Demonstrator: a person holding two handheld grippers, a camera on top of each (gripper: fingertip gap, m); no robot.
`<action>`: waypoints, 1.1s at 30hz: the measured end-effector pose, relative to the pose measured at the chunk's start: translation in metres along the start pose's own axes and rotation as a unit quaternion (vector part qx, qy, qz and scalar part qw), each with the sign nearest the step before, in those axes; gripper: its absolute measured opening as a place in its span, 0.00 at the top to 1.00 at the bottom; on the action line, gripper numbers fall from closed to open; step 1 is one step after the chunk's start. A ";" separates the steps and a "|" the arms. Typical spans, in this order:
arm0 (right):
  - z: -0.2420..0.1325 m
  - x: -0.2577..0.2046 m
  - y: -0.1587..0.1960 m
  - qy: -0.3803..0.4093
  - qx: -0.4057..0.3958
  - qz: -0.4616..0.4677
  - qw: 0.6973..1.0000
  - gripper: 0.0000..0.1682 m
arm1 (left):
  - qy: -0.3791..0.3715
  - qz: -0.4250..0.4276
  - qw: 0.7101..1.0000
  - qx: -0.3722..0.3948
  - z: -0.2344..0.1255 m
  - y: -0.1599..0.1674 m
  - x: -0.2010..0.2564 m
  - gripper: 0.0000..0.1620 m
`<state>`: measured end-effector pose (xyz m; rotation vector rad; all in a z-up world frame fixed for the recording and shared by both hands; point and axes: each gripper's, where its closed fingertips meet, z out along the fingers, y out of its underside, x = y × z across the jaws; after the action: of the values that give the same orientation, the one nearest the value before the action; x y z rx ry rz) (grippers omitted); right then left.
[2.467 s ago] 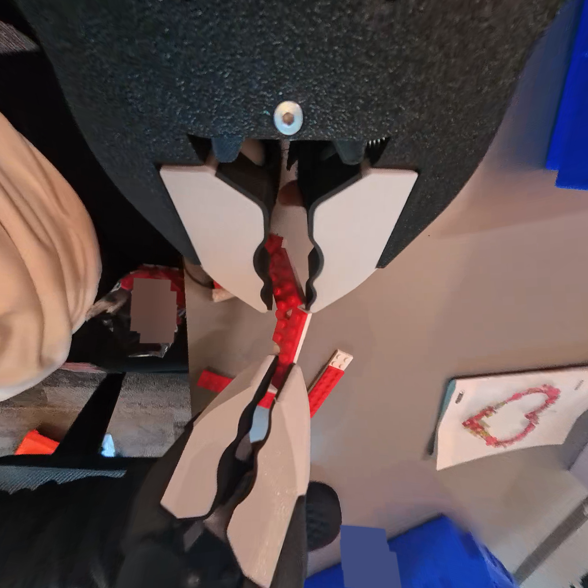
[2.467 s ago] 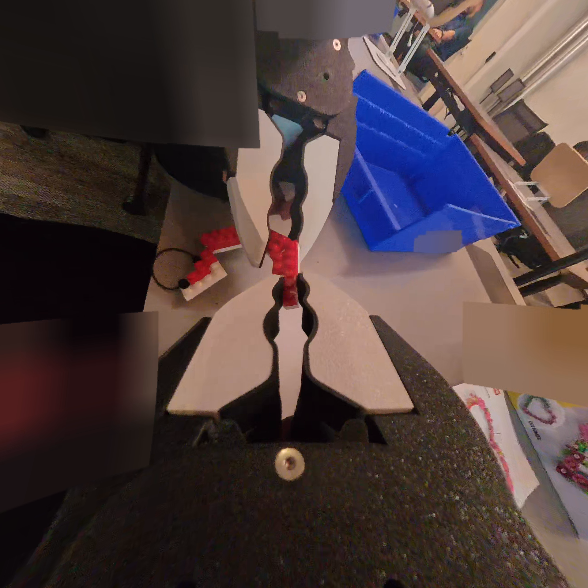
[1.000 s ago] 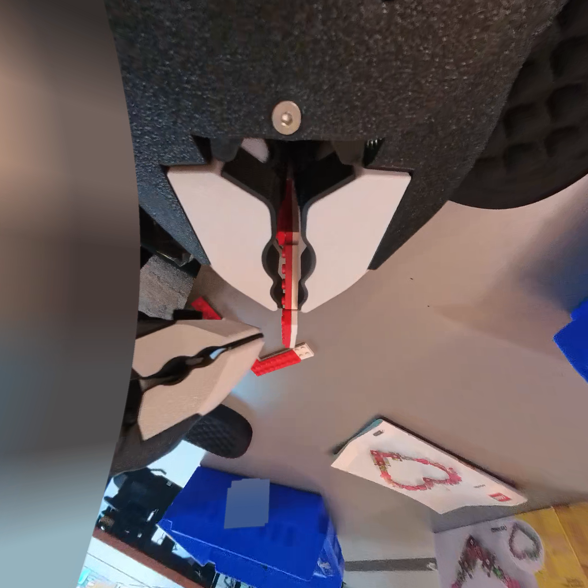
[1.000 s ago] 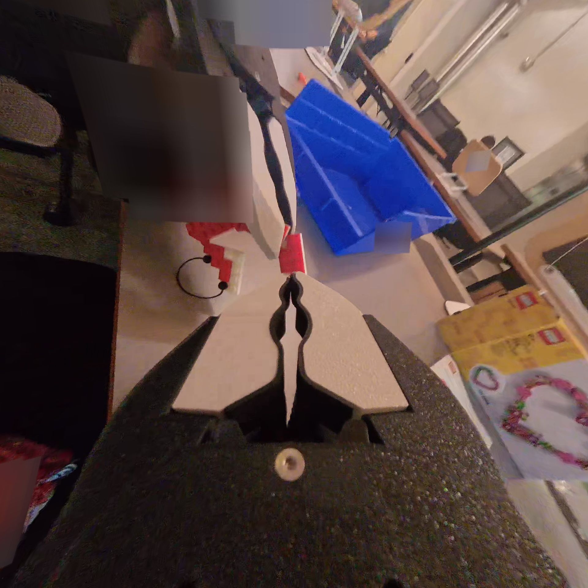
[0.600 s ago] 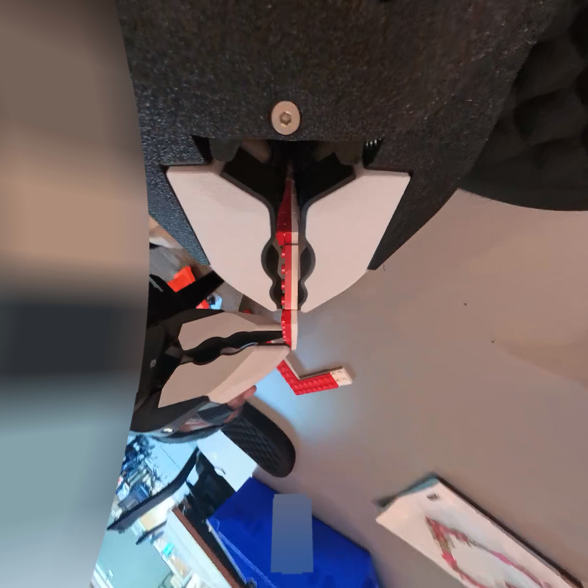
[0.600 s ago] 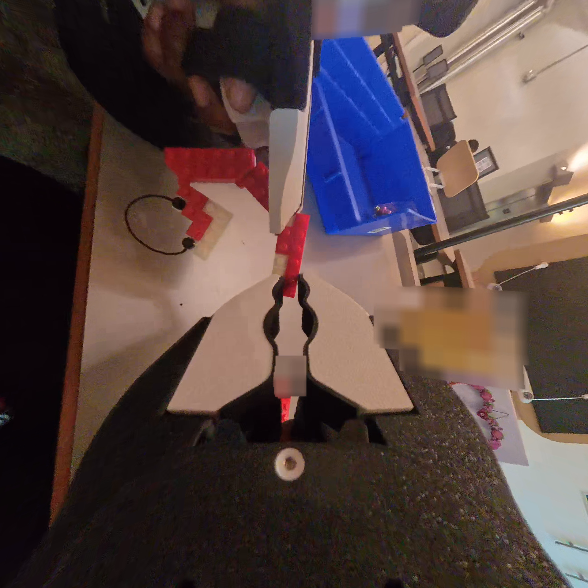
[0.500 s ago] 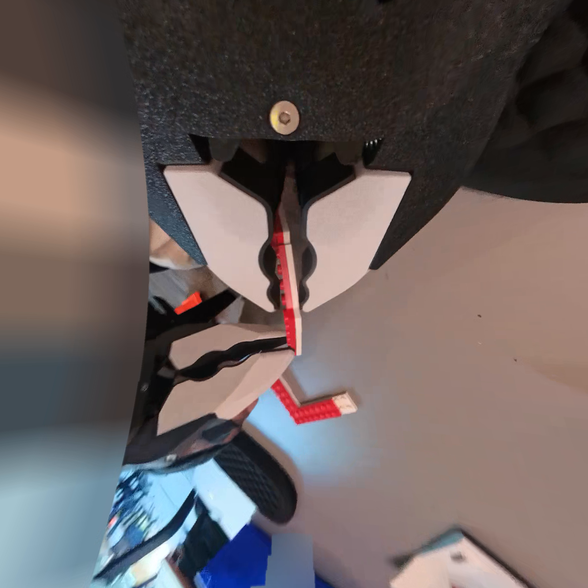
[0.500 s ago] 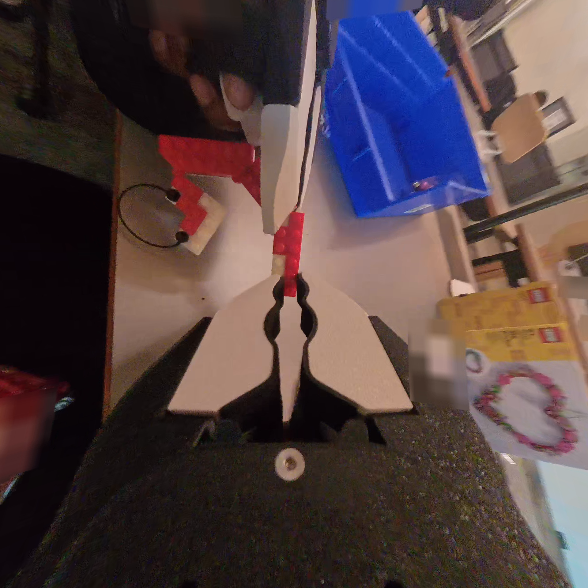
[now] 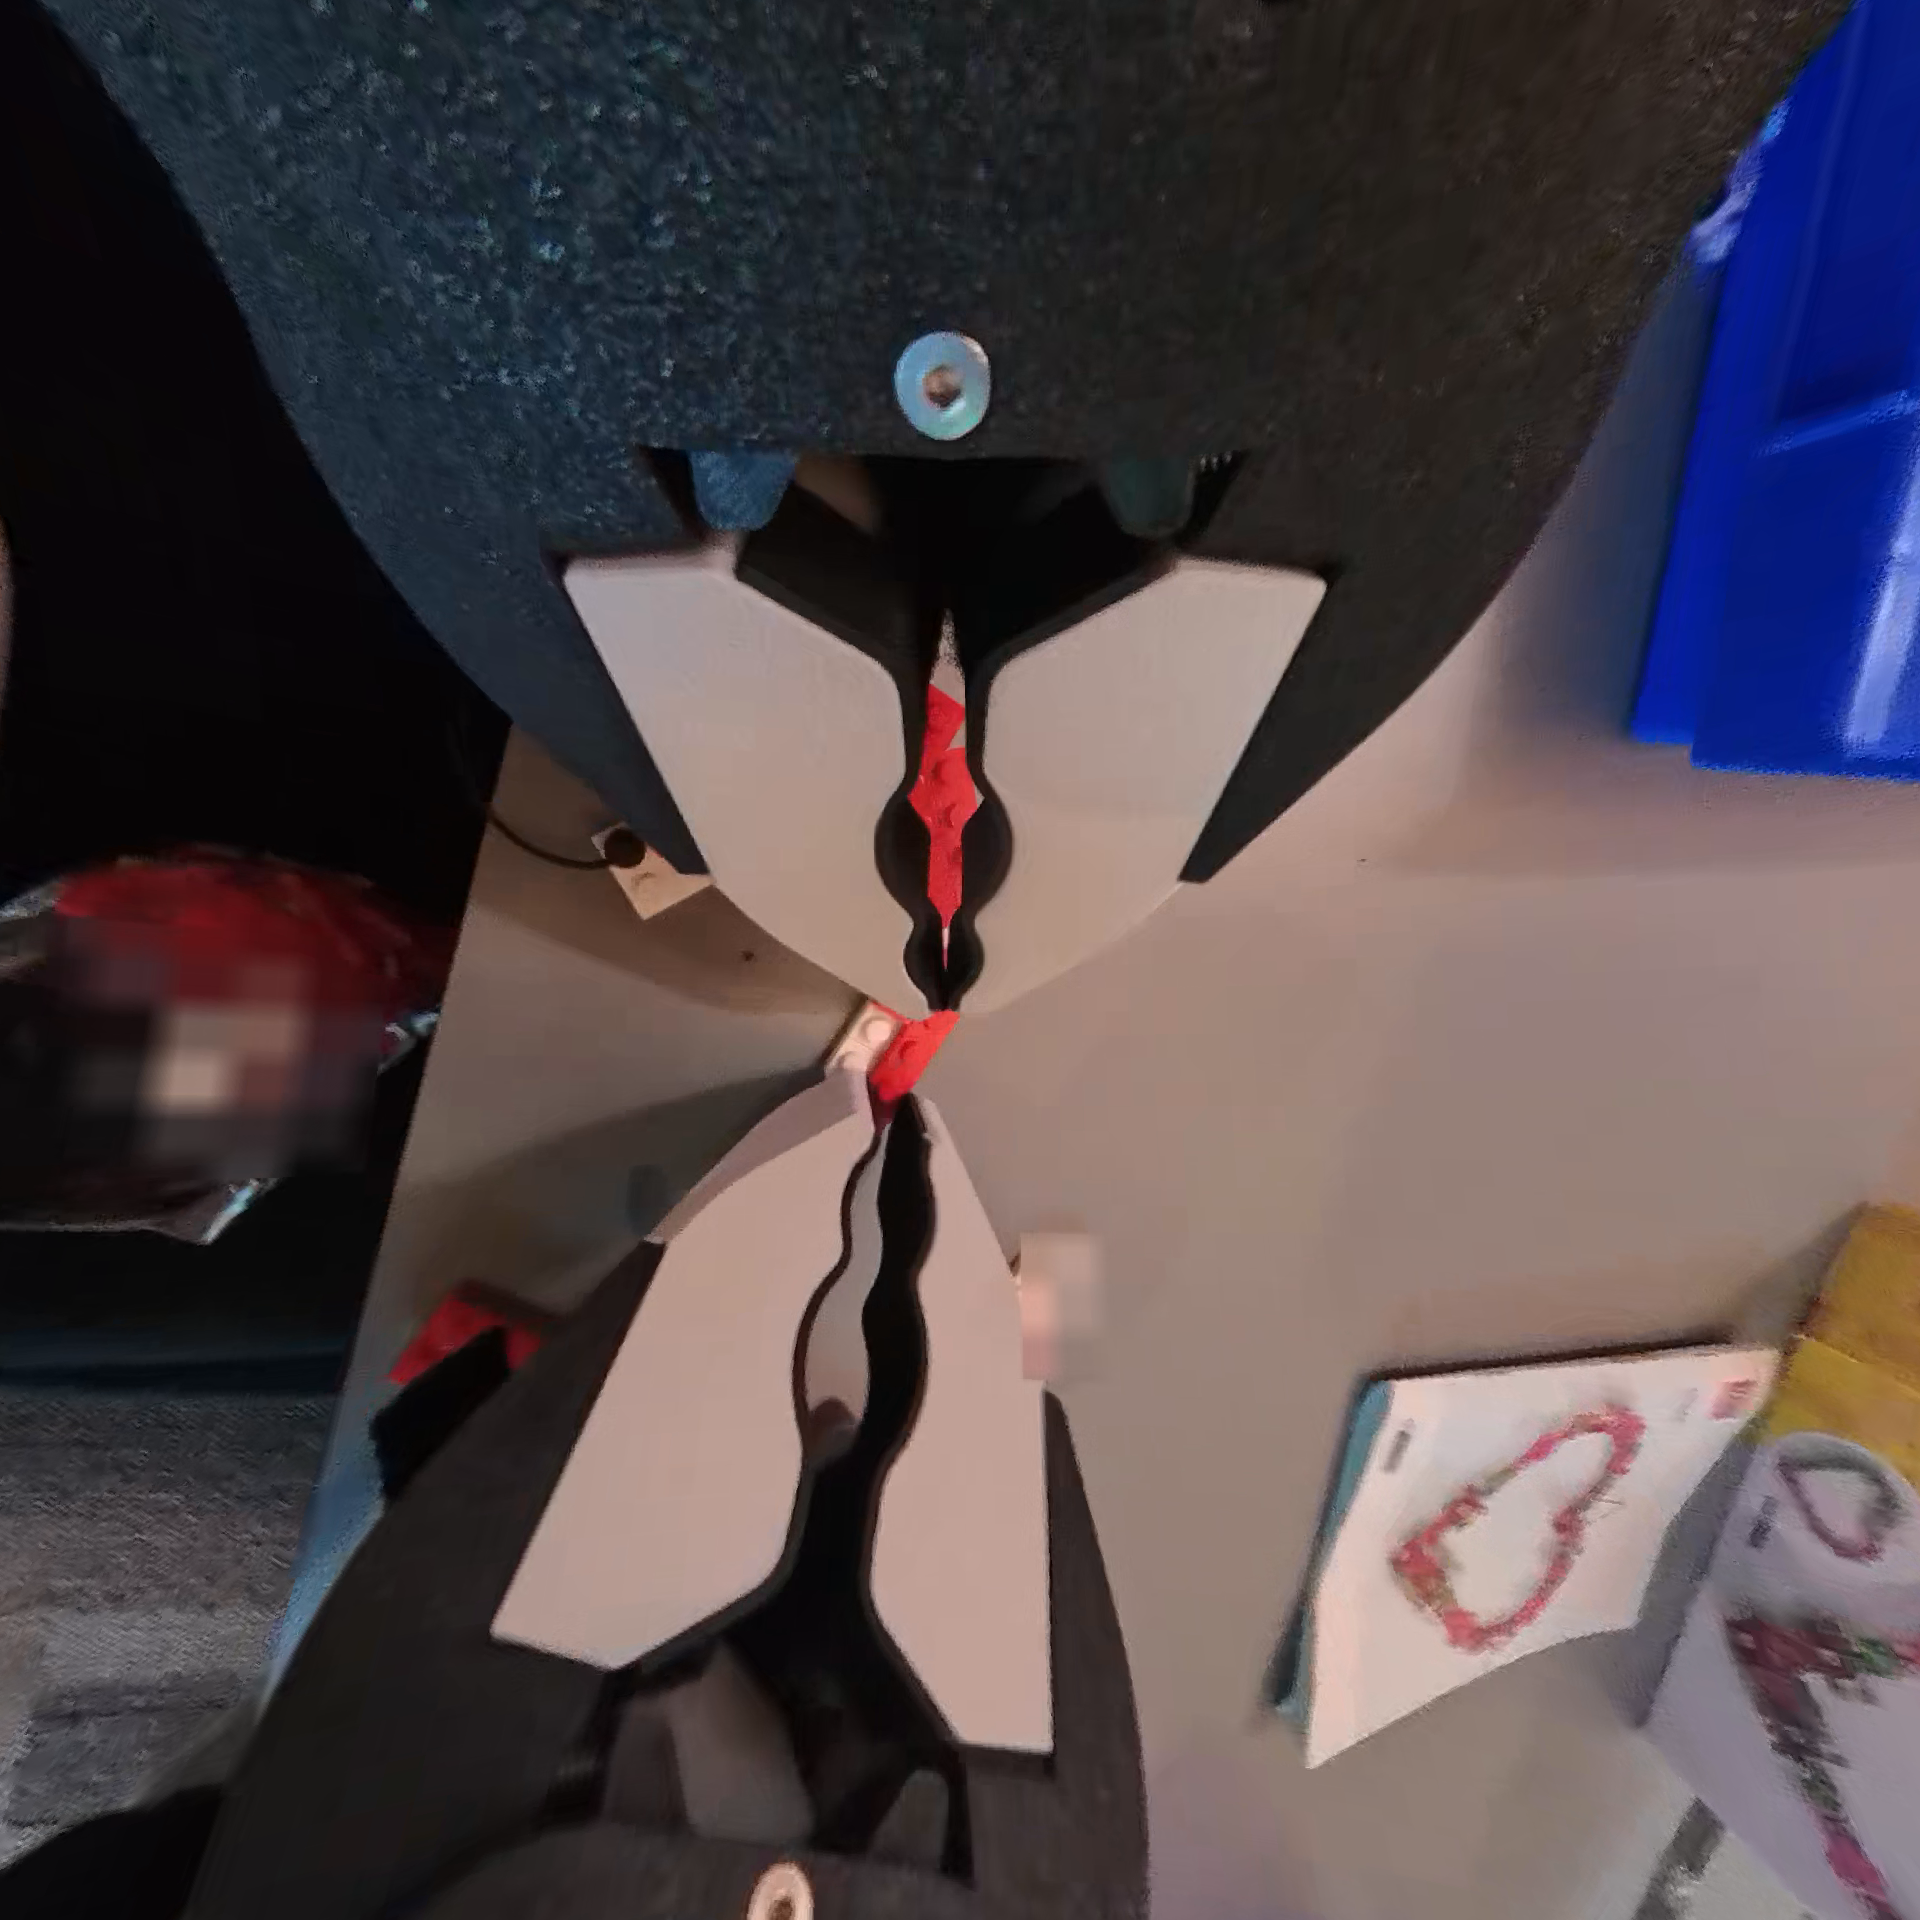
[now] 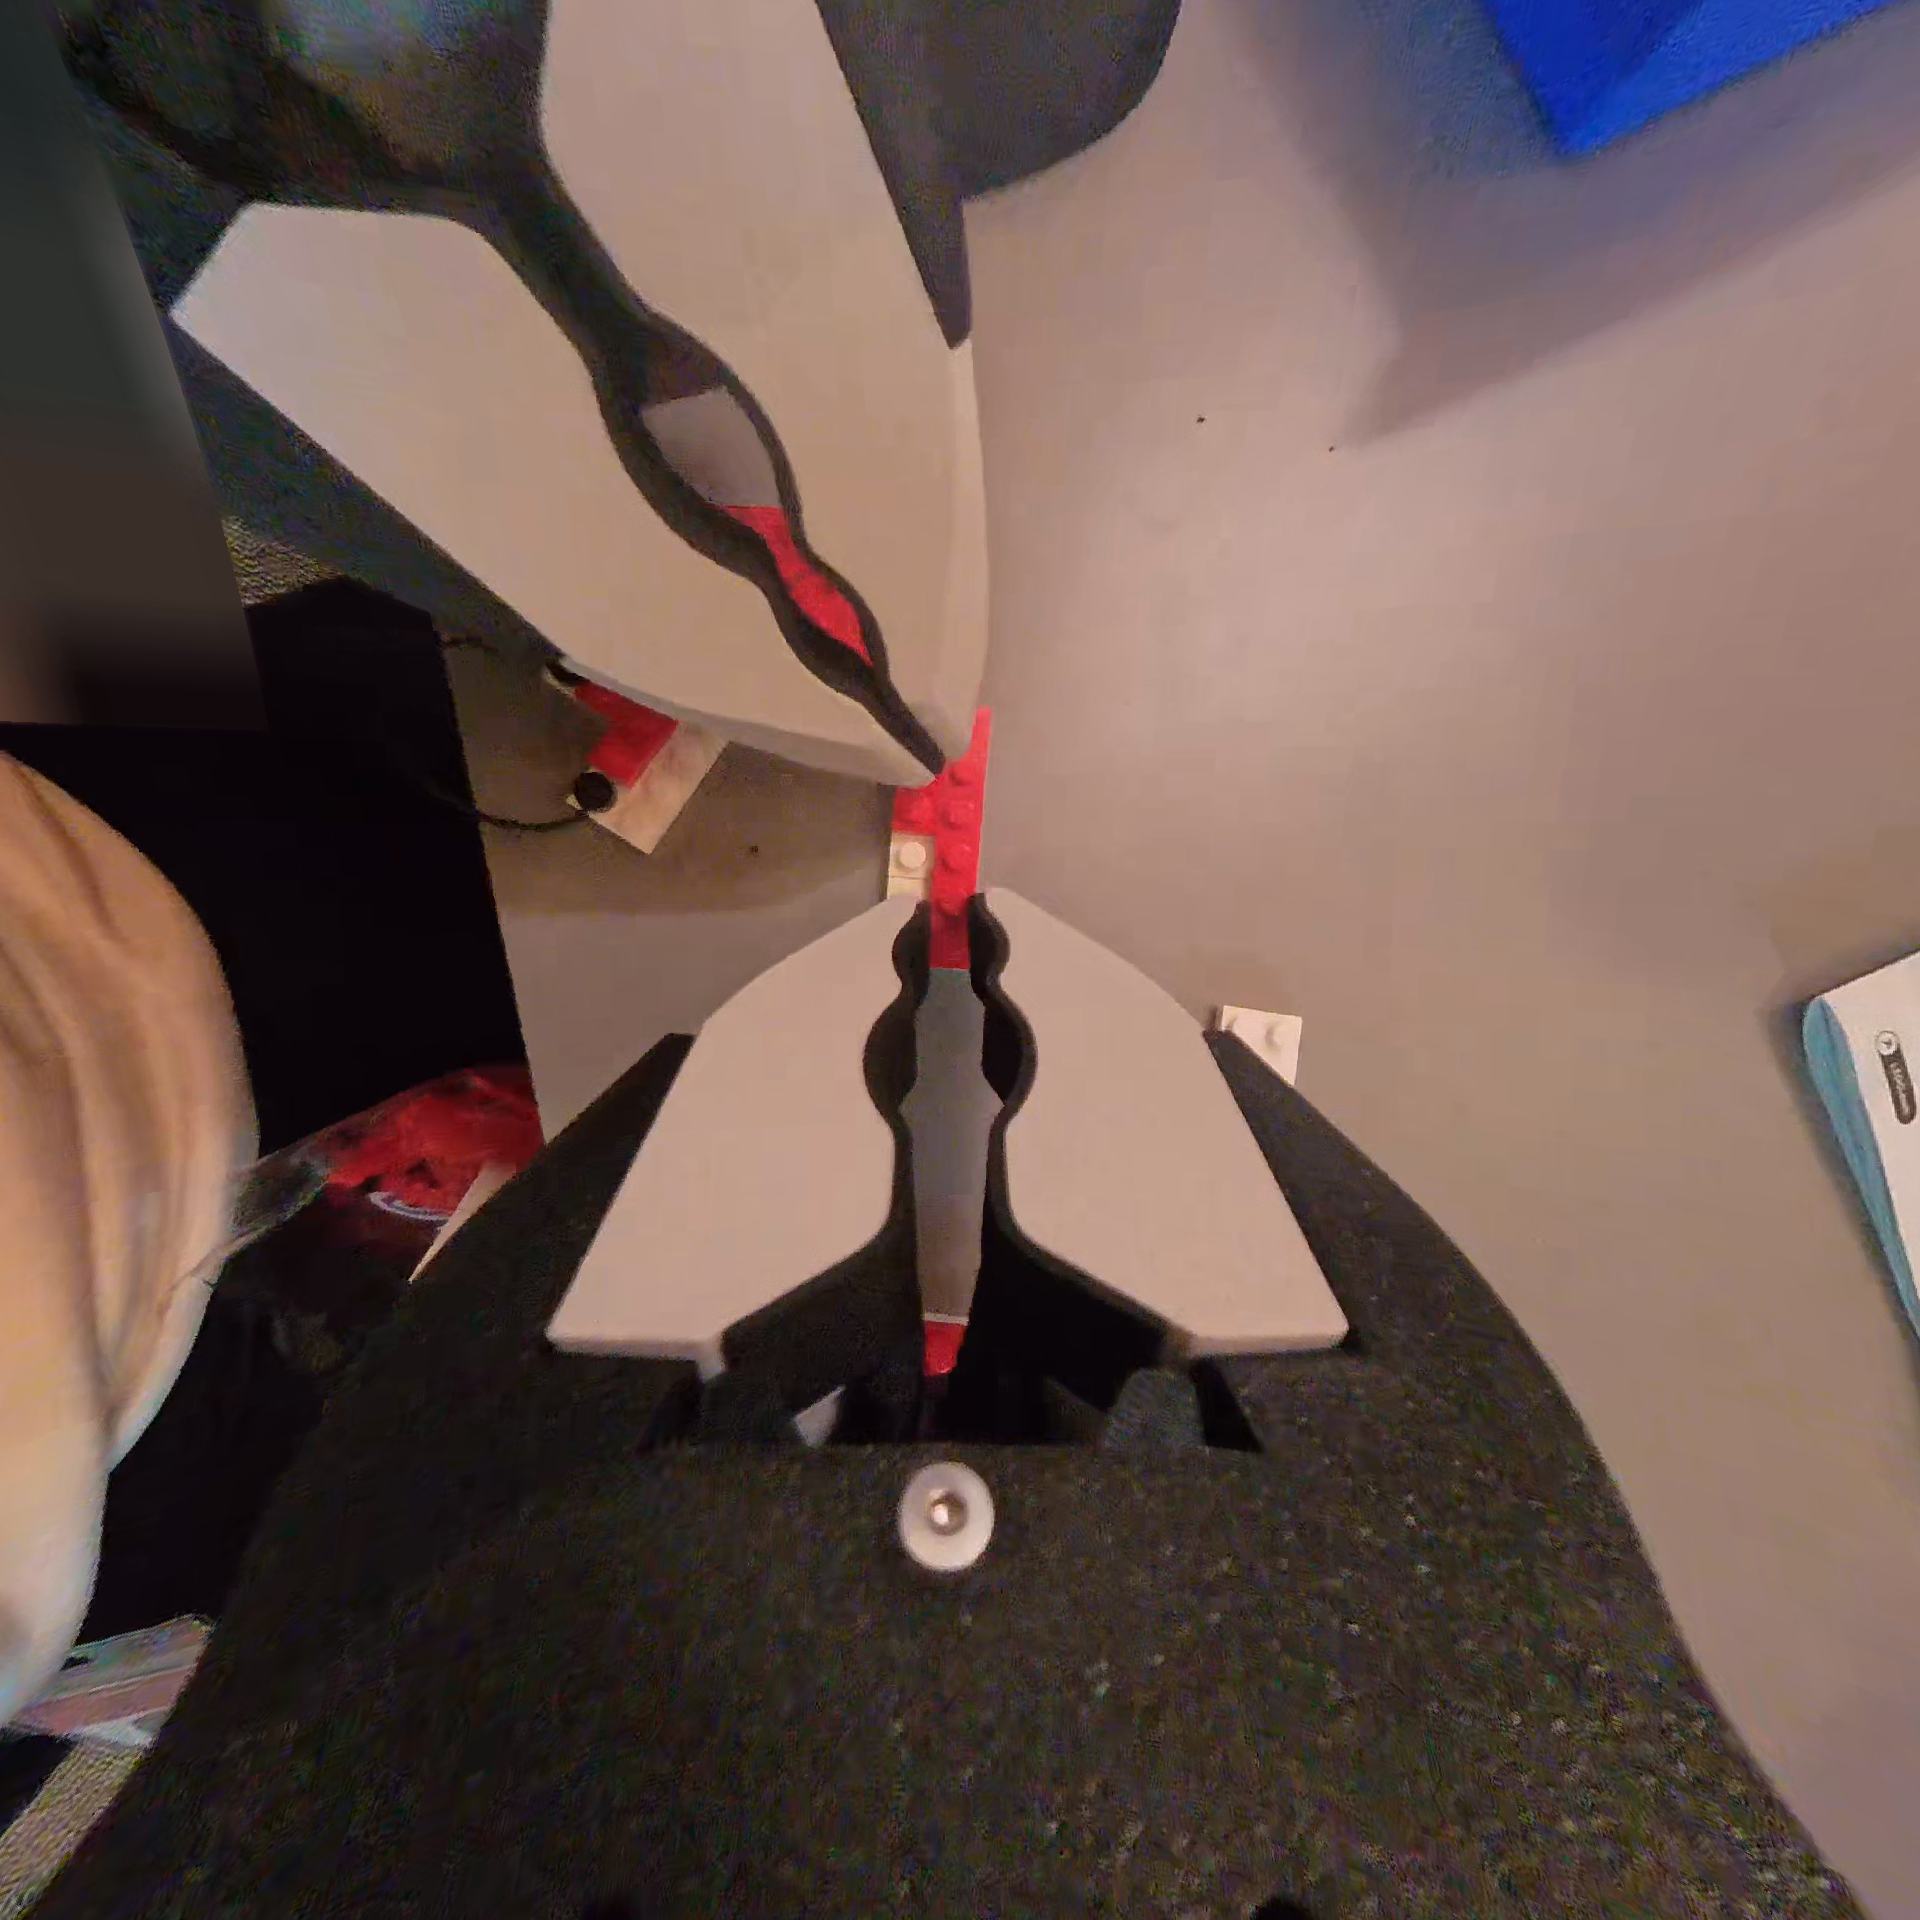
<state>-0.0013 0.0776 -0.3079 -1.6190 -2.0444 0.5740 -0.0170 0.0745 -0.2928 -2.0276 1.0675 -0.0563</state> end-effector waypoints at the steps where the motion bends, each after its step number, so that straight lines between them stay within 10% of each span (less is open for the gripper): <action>1: 0.000 -0.001 0.000 -0.006 0.002 0.000 1.000 0.96 | 0.015 0.001 1.000 -0.013 0.002 0.004 0.003 1.00; 15: 0.001 -0.009 0.003 -0.123 -0.038 0.126 0.984 0.95 | 0.031 0.043 0.999 0.005 0.004 0.001 0.008 1.00; 21: 0.000 -0.009 0.003 -0.109 -0.060 0.004 0.992 0.95 | 0.074 0.004 0.997 0.000 0.004 0.003 0.011 1.00; 27: -0.004 -0.012 -0.004 0.109 0.007 -0.282 0.953 1.00 | 0.080 -0.019 0.997 -0.001 0.003 0.003 0.012 1.00; 33: -0.012 -0.010 -0.007 0.050 0.080 -0.154 0.984 1.00 | 0.059 0.009 0.998 0.010 0.003 0.003 0.012 1.00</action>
<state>0.0026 0.0666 -0.2954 -1.1867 -2.0616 0.5189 -0.0100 0.0666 -0.3003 -2.0175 1.1533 -0.1785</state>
